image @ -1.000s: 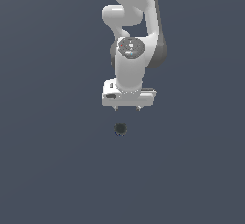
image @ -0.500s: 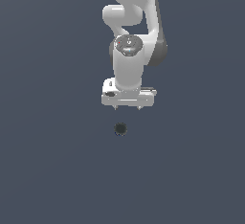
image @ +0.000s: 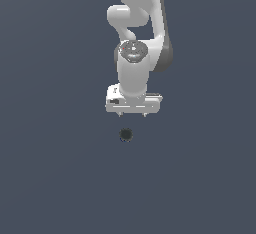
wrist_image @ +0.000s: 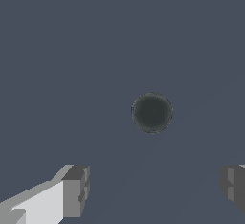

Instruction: Pick up the object and move it to a goal position.

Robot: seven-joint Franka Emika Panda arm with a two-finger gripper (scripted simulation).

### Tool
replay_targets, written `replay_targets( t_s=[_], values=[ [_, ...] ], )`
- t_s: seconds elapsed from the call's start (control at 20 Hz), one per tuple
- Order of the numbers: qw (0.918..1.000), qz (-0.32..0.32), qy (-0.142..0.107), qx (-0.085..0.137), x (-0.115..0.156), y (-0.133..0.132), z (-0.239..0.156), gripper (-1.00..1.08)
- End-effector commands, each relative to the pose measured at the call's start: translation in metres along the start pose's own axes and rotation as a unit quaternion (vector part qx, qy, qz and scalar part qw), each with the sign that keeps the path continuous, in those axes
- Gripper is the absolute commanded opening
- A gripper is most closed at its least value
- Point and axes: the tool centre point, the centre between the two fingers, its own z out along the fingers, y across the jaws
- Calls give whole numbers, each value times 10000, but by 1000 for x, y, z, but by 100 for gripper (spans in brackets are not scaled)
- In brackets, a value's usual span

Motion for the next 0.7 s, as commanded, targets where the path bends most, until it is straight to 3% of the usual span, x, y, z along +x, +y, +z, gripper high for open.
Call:
replay_targets(
  t_s=[0.0,0.65],
  values=[
    [9999,-139,11,-13,2,2,7,100],
    [9899,-1410,129,-94,21,22,71,100]
  ],
)
